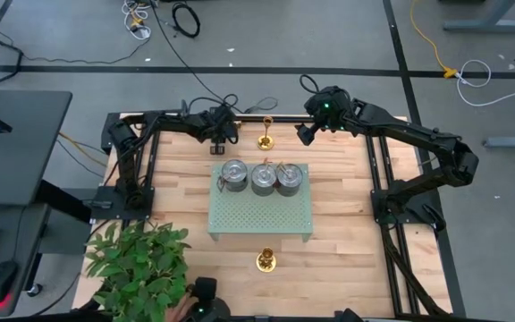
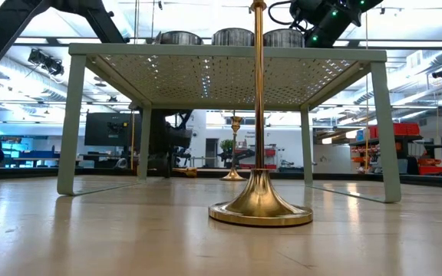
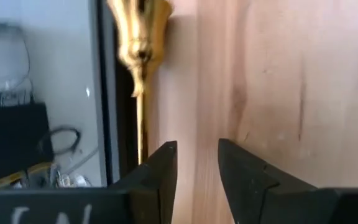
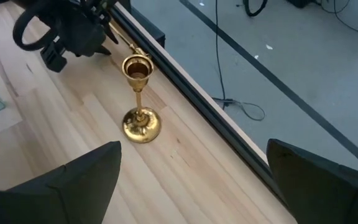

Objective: Pick & Place candle stick holders
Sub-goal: Put the top golden candle holder on the shelf aligned with the middle orange scented candle

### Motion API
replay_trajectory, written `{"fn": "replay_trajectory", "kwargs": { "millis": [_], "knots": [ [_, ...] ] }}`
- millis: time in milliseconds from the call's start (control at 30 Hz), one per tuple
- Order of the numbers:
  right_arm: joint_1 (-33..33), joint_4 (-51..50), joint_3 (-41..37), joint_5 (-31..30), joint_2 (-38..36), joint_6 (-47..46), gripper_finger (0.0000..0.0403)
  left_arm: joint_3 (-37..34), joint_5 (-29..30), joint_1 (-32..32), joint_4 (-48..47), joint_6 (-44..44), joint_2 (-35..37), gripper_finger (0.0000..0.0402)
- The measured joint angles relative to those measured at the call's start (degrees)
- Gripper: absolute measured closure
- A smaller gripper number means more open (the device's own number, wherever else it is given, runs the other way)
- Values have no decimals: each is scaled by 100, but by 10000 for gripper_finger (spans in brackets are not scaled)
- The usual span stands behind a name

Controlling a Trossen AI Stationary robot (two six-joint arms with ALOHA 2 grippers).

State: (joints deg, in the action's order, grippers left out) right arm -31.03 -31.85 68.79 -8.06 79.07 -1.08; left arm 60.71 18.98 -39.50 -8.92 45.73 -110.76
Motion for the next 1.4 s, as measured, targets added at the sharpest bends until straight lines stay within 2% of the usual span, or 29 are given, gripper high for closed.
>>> {"fn": "replay_trajectory", "kwargs": {
  "millis": [167, 300, 467, 667, 933, 1100, 1267, 1400],
  "knots": [
    [0, 30, 0, -4, 0, 6, 3, -17, 952, 211, -24, -439, -15, 280],
    [1, 37, 0, -2, 0, 6, 3, -17, 1128, 283, -13, -456, -15, 280],
    [1, 35, 0, -2, 0, 6, 3, -12, 371, 128, 5, -461, -9, 280],
    [0, 37, 0, -2, 0, 13, 3, 24, 955, 115, -206, -437, -9, 283],
    [1, 73, 0, -2, 0, 22, 3, 53, 690, 117, -297, -523, -6, 299],
    [1, 69, 0, -2, 0, 9, 3, 62, -27, -90, -360, -620, 18, 317],
    [2, 68, 0, 0, 6, -59, 3, 63, -207, -429, -322, -800, 18, 336],
    [2, 82, 0, -2, 39, -62, 3, 88, -663, -595, -342, -932, 18, 354]
  ]
}}
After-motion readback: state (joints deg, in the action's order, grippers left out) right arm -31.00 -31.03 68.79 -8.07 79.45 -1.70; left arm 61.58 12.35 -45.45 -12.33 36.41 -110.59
